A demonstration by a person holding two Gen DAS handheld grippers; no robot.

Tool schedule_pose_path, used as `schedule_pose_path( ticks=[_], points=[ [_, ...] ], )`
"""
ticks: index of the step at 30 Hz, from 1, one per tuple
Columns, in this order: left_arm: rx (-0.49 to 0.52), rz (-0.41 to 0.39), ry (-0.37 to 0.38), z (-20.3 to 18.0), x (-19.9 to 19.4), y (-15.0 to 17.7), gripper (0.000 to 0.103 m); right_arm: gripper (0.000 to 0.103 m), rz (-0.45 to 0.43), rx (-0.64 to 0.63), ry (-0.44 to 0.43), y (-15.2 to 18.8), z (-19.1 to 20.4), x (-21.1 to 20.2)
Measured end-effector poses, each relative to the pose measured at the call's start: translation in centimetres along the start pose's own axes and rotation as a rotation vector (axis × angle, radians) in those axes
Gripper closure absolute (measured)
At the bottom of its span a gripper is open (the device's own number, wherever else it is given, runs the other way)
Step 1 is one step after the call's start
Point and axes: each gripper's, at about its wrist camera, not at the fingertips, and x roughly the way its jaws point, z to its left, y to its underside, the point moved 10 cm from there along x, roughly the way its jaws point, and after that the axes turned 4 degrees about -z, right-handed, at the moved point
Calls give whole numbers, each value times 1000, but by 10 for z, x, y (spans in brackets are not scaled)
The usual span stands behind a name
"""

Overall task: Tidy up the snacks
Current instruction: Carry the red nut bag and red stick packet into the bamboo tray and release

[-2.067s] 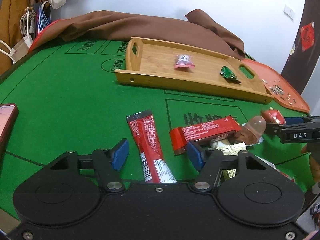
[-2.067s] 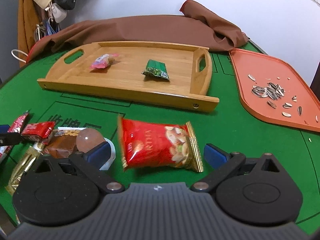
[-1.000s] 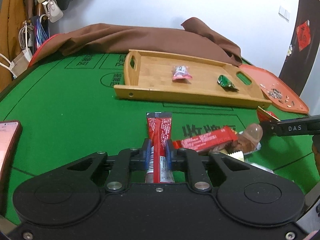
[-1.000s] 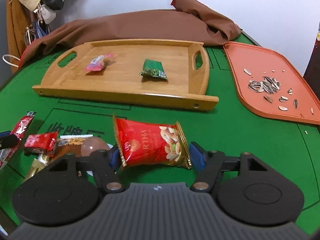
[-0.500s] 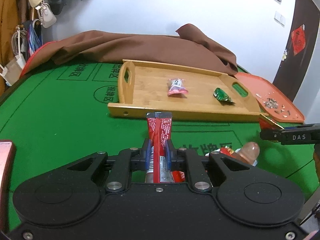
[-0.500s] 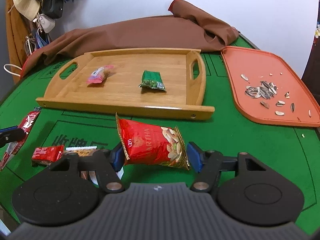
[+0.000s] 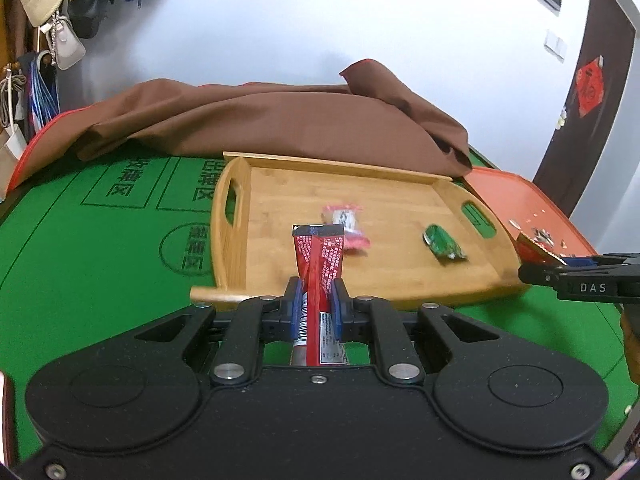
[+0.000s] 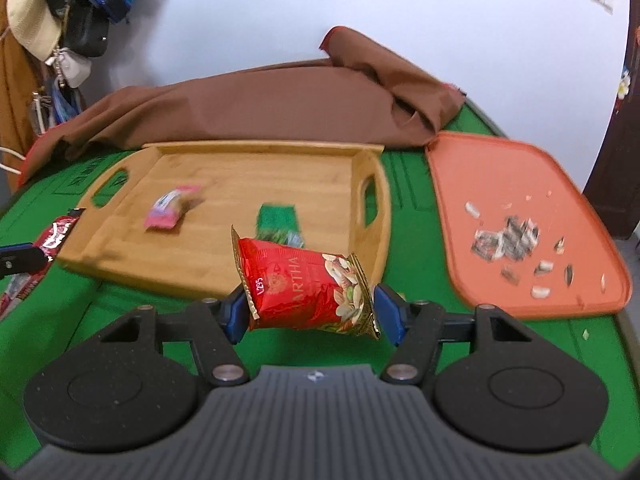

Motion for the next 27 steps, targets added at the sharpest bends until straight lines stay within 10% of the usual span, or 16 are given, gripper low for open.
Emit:
schedule_pose_path(
  ticks=[27],
  points=[
    [-43,162,-98,12,148,-46,89,37,192,104,74,-46,7,120]
  ],
)
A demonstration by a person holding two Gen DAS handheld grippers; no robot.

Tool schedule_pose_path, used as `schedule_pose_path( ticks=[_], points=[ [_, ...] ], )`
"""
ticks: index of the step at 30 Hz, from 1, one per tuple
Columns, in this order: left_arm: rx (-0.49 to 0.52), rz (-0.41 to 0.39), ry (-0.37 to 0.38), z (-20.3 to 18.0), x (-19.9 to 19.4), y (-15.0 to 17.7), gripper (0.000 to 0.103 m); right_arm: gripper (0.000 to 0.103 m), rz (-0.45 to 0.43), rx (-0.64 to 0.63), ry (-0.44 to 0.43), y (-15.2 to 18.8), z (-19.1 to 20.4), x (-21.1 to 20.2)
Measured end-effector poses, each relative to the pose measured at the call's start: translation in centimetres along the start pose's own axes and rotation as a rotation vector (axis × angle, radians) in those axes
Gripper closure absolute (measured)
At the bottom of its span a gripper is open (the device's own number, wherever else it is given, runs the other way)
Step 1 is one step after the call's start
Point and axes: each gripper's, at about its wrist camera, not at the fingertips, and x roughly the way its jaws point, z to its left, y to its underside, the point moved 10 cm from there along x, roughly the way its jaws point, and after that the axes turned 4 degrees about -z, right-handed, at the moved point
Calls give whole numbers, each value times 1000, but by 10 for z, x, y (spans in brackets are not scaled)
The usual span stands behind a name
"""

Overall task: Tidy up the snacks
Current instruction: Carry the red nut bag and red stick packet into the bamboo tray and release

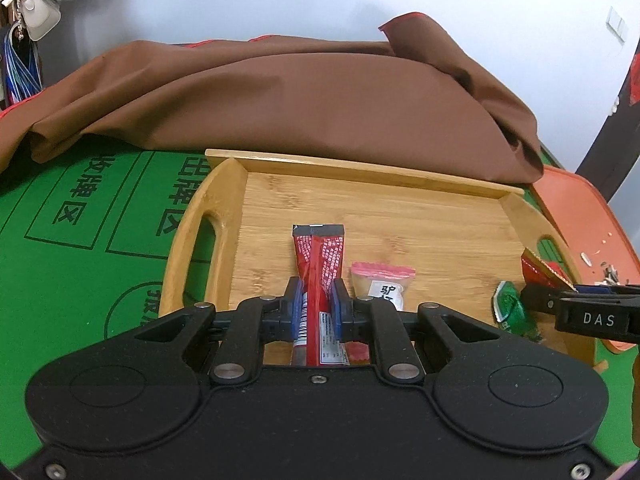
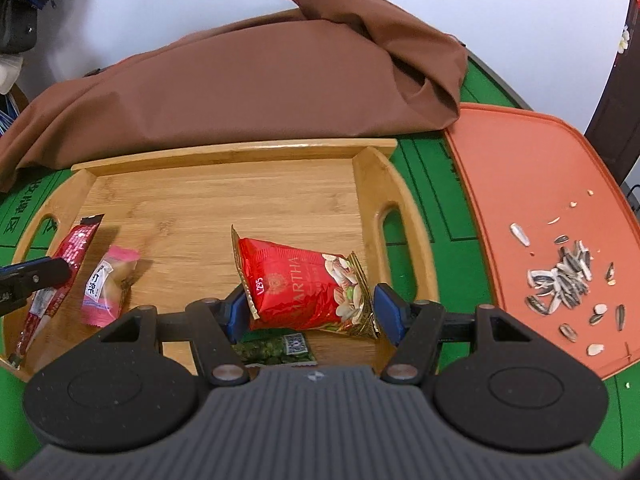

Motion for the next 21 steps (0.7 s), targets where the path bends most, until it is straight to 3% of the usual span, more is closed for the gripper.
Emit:
schedule_pose_path(
  ticks=[21],
  points=[
    [-2,6,6,-8,23,5,88,36,-8,26,-25,0,-2,2]
  ],
)
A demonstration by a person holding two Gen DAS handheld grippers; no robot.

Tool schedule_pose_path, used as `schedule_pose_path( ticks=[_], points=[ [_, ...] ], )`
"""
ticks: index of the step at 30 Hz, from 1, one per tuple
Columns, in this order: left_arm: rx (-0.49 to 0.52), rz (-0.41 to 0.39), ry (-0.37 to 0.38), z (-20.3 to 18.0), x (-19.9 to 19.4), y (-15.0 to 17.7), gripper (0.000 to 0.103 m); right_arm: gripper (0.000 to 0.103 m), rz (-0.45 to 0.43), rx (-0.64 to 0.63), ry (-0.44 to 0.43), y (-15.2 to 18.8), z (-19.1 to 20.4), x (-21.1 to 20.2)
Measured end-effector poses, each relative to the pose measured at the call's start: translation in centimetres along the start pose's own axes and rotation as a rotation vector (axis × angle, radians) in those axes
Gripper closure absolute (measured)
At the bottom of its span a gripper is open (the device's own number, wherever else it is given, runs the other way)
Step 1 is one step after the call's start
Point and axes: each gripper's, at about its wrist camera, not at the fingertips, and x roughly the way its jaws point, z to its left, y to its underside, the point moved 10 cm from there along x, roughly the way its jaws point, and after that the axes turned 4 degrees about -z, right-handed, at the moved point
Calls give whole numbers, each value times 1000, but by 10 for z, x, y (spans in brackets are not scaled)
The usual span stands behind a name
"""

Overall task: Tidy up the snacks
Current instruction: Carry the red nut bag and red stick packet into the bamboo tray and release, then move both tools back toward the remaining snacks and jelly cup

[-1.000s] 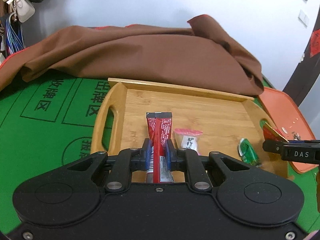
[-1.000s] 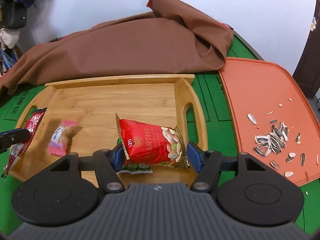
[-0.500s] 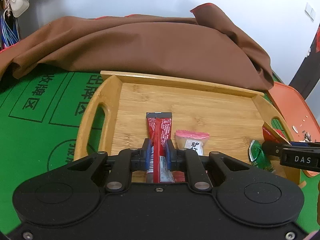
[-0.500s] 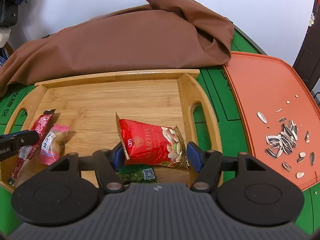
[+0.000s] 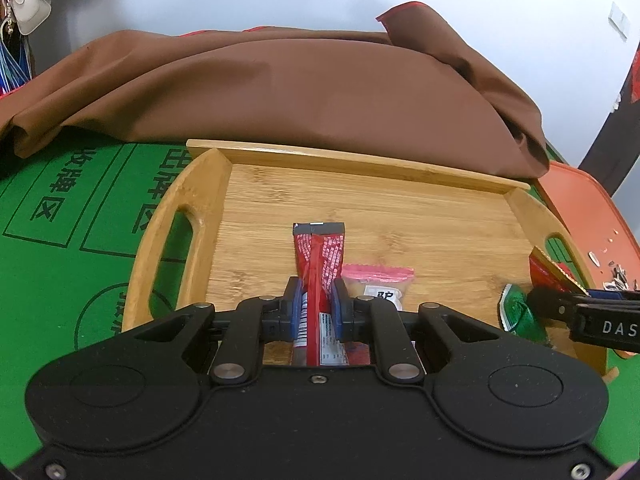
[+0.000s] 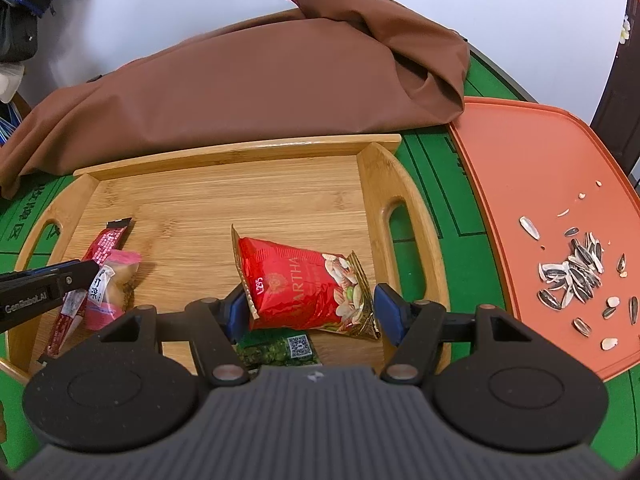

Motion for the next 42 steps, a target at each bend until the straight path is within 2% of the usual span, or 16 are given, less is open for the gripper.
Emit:
schedule_pose_path(
  ticks=[3,5,6,10,16,25,33,42],
  points=[
    [5,-9,-11,0,0,0,87,31,1,4,-6,0,0,0],
    [10,-13,-14,-1,-1,-1,81,29,0,7,-13,0,-1,-1],
    [10,-17,-14,-1,-3,-2,76,24,0,6,-12,1,0,-2],
    [31,-51,-28,-2,-13,-6,45,19,-12,-7,-23,2,2,-7],
    [53,-86,-10,-5,-32,-5,19,14,-27,-32,-36,7,7,-18],
    [106,-148,38,-16,-76,10,7,12,-73,-50,-122,23,15,-51],
    [175,-191,81,-29,-111,47,3,10,-116,-92,-180,50,21,-82],
    [215,-200,128,-34,-141,93,2,9,-159,-141,-215,88,26,-108]
  ],
)
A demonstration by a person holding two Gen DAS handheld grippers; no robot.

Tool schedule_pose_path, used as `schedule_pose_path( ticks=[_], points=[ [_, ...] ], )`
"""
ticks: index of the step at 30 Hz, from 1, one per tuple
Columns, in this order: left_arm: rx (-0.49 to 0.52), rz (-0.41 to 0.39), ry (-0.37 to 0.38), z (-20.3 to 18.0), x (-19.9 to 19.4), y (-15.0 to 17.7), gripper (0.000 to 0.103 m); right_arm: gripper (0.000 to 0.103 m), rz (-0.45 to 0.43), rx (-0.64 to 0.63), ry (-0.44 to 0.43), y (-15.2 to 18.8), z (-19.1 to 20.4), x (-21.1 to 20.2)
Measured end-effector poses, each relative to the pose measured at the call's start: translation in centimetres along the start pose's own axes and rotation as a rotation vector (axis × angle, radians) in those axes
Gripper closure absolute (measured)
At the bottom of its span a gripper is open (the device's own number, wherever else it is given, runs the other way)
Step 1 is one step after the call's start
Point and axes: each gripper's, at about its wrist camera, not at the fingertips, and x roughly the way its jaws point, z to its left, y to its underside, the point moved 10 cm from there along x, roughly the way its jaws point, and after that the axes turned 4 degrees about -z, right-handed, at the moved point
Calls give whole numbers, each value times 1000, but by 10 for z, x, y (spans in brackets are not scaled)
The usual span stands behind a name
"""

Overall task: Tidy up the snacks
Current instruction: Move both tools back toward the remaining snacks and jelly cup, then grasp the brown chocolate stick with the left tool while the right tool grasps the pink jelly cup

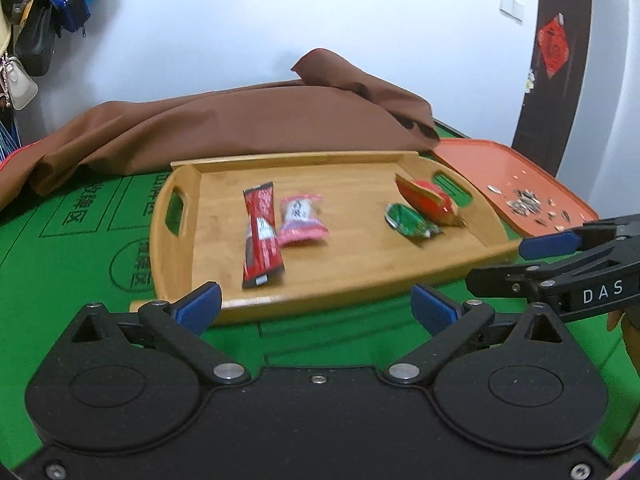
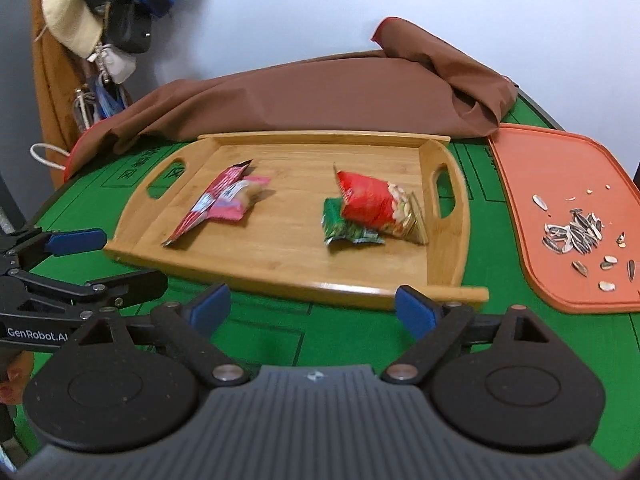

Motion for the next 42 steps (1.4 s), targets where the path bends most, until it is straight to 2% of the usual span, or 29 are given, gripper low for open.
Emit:
schedule_pose_path(
  ticks=[9,11,15,20,21,22,24,27,31,36,40,42],
  points=[
    [23,43,65,-12,-24,37,2,9,13,-14,-29,32,9,-13],
    [31,54,89,-16,-28,43,6,9,14,-19,-30,38,10,-16],
    [47,79,130,-23,-37,54,21,9,8,-36,-26,46,12,-22],
    [76,92,137,-28,-42,62,38,10,9,-59,-15,54,15,-26],
    [75,96,139,-28,-42,63,45,11,11,-61,-14,56,16,-27],
    [71,99,138,-28,-43,64,53,12,12,-62,-12,57,16,-27],
    [71,98,129,-28,-45,63,62,16,15,-60,-7,59,16,-28],
    [72,91,138,-29,-49,61,72,24,17,-35,-12,60,14,-28],
    [66,93,124,-26,-50,61,72,32,20,-26,-24,59,17,-28],
    [54,105,87,-19,-44,62,70,37,13,-76,-5,61,25,-29],
    [46,121,76,-15,-37,63,68,43,64,-69,-12,70,28,-21],
    [28,128,79,-13,-34,62,68,43,78,-58,-16,74,28,-17]
  ],
)
